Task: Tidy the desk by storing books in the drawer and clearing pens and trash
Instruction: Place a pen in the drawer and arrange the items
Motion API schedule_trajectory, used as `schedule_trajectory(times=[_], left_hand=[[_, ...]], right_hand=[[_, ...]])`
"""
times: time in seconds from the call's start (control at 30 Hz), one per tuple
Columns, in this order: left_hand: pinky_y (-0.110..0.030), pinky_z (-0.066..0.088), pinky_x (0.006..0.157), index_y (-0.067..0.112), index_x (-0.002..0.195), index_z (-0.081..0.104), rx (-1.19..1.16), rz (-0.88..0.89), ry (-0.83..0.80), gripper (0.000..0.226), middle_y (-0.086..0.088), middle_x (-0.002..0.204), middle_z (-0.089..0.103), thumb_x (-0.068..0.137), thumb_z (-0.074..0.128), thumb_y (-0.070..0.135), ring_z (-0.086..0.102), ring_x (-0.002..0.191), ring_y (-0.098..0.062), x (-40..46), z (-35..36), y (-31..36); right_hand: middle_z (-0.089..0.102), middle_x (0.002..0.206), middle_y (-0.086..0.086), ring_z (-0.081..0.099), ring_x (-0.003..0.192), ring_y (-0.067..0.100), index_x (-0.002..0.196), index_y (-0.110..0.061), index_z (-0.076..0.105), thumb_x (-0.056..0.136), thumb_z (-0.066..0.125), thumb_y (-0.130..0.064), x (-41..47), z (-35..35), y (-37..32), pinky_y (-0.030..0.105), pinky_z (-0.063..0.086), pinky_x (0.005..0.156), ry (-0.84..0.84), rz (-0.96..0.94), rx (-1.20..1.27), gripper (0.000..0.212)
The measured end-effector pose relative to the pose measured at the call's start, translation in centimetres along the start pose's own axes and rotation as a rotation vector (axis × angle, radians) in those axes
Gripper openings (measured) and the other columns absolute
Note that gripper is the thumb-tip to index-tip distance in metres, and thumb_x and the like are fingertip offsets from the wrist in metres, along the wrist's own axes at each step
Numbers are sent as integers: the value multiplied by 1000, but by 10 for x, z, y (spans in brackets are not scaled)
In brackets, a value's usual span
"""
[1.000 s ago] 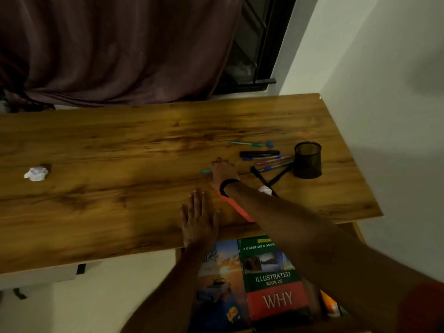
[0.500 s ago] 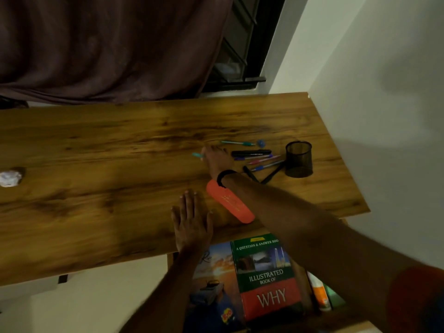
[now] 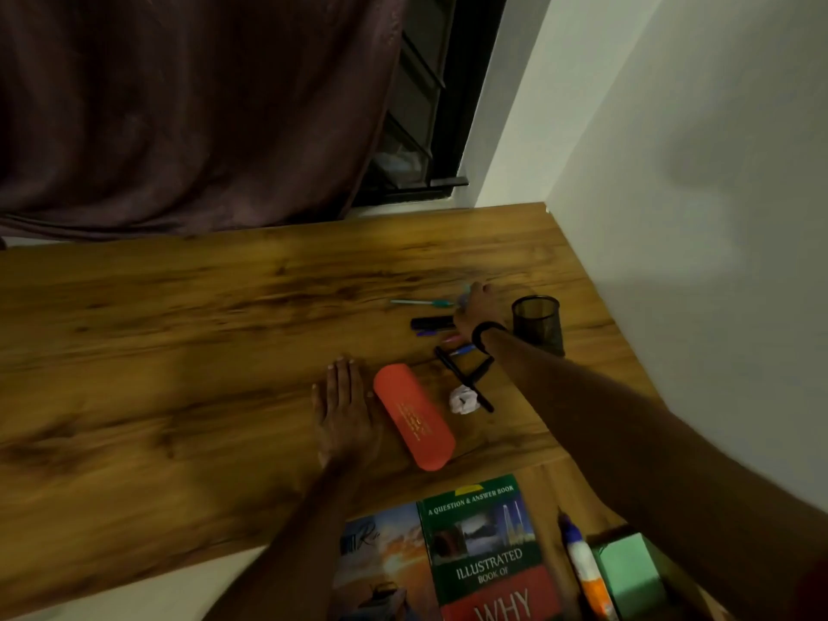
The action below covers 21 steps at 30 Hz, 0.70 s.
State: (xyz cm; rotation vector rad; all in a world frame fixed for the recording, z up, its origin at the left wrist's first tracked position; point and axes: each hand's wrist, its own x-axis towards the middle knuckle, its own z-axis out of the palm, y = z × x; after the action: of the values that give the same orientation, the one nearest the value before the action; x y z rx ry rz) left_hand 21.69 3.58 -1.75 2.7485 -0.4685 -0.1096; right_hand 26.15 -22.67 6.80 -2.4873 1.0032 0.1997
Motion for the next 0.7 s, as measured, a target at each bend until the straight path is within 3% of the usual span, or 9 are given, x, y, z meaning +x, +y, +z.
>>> schedule_trajectory(times=[0.2, 0.37, 0.47, 0.53, 0.6, 0.7], left_hand=[[-44, 4, 121, 12, 153, 16, 32, 9, 16, 62, -7, 161, 12, 97, 12, 40, 9, 150, -21, 3, 3, -1], [-39, -2, 121, 11, 152, 18, -18, 56, 5, 63, -6, 161, 13, 96, 10, 40, 6, 150, -19, 2, -1, -7], [-38, 0, 122, 13, 151, 23, -142, 54, 1, 67, -4, 161, 17, 94, 9, 45, 7, 149, -14, 6, -6, -9], [-41, 4, 122, 14, 149, 31, -314, -46, 11, 74, -4, 158, 26, 92, 10, 56, 15, 148, -16, 8, -15, -2], [-46, 14, 120, 15, 144, 40, -475, -140, 46, 75, -6, 153, 37, 90, 18, 61, 25, 145, -22, 9, -28, 9], [-41, 35, 108, 20, 130, 55, -522, -96, 138, 59, -4, 136, 56, 91, 36, 59, 45, 129, -25, 6, -54, 39]], right_hand=[[43, 139, 17, 54, 115, 33, 131, -4, 45, 97, 53, -23, 18, 2, 6, 41, 51, 93, 24, 62, -100, 40], [55, 125, 14, 59, 104, 30, 122, -8, 53, 96, 54, -26, 15, -3, 10, 39, 52, 79, 81, 31, -163, 32], [55, 129, 11, 58, 110, 30, 130, -10, 52, 96, 55, -27, -1, -6, 7, 39, 50, 85, 98, -48, 60, 38], [59, 127, 8, 59, 112, 28, 133, -12, 53, 93, 61, -29, -18, -6, 4, 36, 50, 87, 46, -89, 254, 44], [63, 123, 7, 60, 112, 26, 131, -12, 56, 90, 66, -32, -41, -4, 2, 36, 52, 88, -6, -132, 376, 48], [66, 117, 9, 62, 107, 25, 120, -10, 63, 88, 69, -32, -79, 1, 7, 41, 52, 92, 1, -224, 485, 39]])
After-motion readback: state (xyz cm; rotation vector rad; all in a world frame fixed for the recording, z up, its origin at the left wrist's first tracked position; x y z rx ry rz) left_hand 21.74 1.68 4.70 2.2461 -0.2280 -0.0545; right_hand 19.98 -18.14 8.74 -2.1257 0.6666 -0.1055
